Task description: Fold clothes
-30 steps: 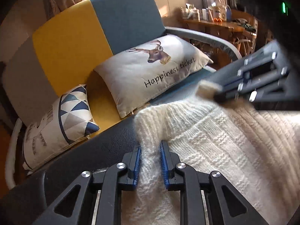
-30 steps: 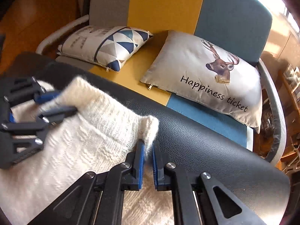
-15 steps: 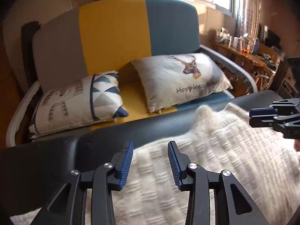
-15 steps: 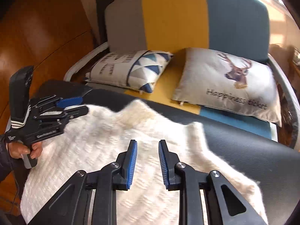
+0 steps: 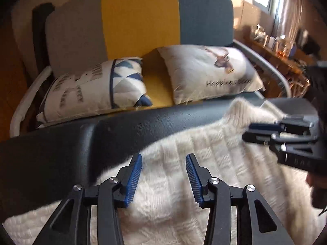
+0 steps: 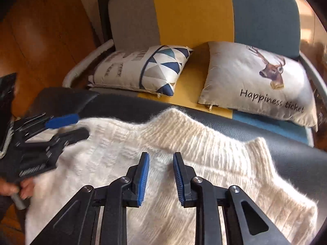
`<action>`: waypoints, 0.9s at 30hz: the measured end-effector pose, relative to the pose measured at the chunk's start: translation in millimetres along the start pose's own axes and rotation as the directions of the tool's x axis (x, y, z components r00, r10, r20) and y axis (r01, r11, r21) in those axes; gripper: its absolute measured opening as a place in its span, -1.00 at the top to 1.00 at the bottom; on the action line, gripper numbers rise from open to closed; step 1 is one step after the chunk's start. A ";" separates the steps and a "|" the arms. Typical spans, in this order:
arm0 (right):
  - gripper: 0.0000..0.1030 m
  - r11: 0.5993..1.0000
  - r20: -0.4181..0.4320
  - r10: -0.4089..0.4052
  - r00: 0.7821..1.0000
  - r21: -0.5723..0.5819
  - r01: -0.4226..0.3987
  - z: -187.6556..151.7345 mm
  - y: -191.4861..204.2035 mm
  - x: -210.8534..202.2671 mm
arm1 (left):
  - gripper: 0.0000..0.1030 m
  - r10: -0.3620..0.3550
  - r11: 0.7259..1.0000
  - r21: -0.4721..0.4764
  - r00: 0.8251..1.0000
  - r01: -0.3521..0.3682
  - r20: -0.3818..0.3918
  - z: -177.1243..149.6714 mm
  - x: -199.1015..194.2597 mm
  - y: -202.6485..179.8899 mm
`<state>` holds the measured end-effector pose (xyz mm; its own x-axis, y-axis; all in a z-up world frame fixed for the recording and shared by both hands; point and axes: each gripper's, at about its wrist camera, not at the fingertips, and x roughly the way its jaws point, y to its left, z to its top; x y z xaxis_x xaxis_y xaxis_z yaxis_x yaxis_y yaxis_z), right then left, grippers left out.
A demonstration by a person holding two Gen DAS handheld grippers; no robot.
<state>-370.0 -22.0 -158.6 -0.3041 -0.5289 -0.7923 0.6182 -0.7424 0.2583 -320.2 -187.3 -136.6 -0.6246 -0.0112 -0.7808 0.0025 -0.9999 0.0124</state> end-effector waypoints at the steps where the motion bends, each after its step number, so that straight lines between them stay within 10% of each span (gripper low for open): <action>1: 0.54 1.000 0.001 0.010 1.000 0.004 -0.010 -3.2 0.6 -7.4 | 0.09 0.004 1.000 0.026 1.000 -0.004 0.003 5.6 -0.8 2.1; 8: 0.54 0.992 -0.017 0.099 0.995 -0.080 -0.100 -30.7 39.0 -40.3 | 0.09 0.023 0.995 -0.100 1.000 -0.025 -0.017 -8.7 -30.2 83.5; 14: 0.54 0.978 -0.035 0.157 0.987 -0.131 -0.160 -35.3 101.5 -32.6 | 0.09 0.205 0.948 -0.230 0.975 -0.218 -0.081 -88.9 -77.8 164.6; 21: 0.54 0.989 -0.041 0.041 0.998 -0.140 -0.047 -0.7 154.5 18.7 | 0.09 0.355 0.836 -0.368 0.913 -0.406 -0.201 -175.7 -113.8 241.3; 27: 0.54 0.989 -0.082 -0.097 0.992 -0.122 0.087 11.0 163.3 65.3 | -0.05 0.295 0.775 -0.526 0.936 -0.351 -0.190 -235.2 -140.7 263.2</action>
<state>-296.9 -182.3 -162.1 -0.3024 -0.4186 -0.8563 0.6733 -0.7297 0.1190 -48.0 -450.3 -170.4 -0.4361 -0.3067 -0.8461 0.6317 -0.7739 -0.0450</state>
